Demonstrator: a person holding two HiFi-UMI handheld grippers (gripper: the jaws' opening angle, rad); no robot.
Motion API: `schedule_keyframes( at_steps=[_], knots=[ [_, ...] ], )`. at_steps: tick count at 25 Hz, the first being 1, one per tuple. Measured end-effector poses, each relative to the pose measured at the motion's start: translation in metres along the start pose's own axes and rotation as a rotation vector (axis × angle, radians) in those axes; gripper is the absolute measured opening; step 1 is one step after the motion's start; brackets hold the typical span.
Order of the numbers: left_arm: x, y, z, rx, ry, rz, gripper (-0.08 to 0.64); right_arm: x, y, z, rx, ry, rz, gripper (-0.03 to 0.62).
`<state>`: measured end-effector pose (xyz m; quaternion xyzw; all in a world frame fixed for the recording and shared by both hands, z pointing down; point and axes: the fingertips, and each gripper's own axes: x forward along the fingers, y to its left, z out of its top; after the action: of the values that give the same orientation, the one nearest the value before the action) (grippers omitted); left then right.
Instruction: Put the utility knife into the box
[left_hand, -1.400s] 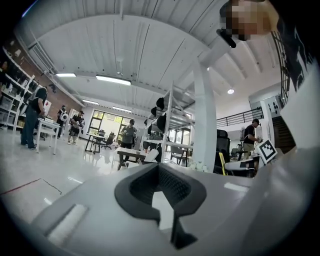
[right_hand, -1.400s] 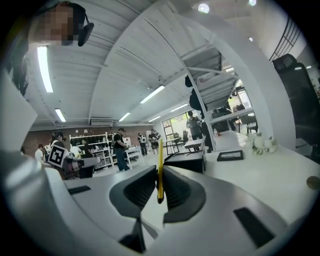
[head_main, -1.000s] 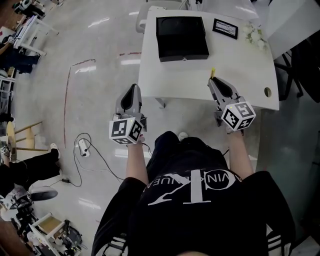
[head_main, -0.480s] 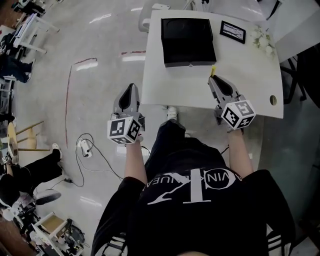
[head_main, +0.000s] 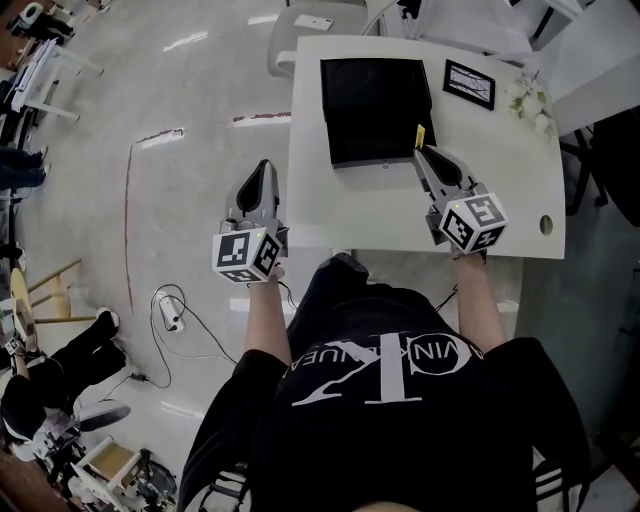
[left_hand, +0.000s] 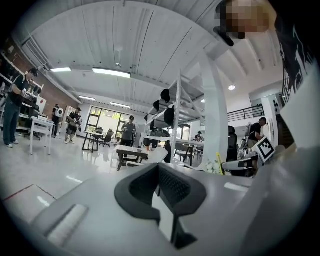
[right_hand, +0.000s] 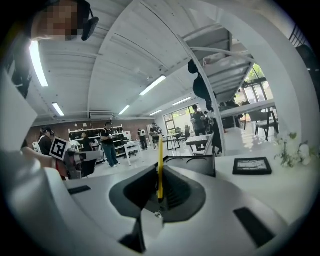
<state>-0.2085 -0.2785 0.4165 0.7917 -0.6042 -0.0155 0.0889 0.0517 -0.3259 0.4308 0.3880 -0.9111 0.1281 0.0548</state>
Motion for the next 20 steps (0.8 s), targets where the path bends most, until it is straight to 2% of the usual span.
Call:
schedule_keyframes(
  at_steps=[7, 13, 16, 20],
  knots=[
    [0.038, 0.018, -0.004, -0.014, 0.025, -0.03, 0.011, 0.043, -0.005, -0.005, -0.062, 0.089, 0.029, 0.049],
    [0.067, 0.02, -0.012, -0.028, 0.048, -0.065, 0.011, 0.069, -0.013, -0.035, -0.18, 0.345, 0.069, 0.049],
    [0.081, 0.018, -0.016, -0.027, 0.067, -0.09, 0.011, 0.08, -0.017, -0.045, -0.224, 0.437, 0.085, 0.049],
    [0.098, 0.019, -0.023, -0.034, 0.087, -0.11, 0.011, 0.094, -0.015, -0.058, -0.266, 0.553, 0.146, 0.049]
  ],
)
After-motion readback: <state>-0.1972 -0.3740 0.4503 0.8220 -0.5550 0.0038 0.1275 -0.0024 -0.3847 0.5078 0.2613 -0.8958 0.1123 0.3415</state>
